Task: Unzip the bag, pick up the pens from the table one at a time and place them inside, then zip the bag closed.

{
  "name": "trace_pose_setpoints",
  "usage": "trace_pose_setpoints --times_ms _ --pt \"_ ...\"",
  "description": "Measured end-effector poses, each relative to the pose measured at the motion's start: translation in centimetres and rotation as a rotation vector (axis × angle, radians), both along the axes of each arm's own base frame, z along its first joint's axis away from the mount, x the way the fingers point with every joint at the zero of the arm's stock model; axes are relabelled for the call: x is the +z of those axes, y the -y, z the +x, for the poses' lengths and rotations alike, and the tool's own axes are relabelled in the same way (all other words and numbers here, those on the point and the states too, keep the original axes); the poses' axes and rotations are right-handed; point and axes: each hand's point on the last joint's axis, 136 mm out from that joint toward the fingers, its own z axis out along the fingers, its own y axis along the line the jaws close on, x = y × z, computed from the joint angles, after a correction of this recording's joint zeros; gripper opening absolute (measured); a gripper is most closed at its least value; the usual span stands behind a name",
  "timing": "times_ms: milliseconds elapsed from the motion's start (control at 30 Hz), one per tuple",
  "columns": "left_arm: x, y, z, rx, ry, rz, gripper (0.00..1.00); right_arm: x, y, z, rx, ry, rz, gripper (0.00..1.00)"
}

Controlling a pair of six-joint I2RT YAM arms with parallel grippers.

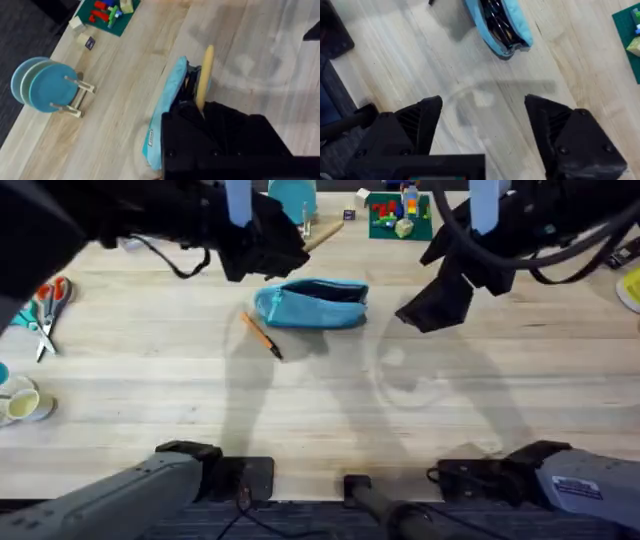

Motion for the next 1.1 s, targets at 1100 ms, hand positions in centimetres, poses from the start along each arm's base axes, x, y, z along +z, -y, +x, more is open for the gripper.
trace_pose_setpoints --times_ms 1100 --pt "-2.7 2.1 2.6 -0.148 0.004 -0.06 0.043 0.0 0.0 0.0 0.0 0.0 0.0 0.997"
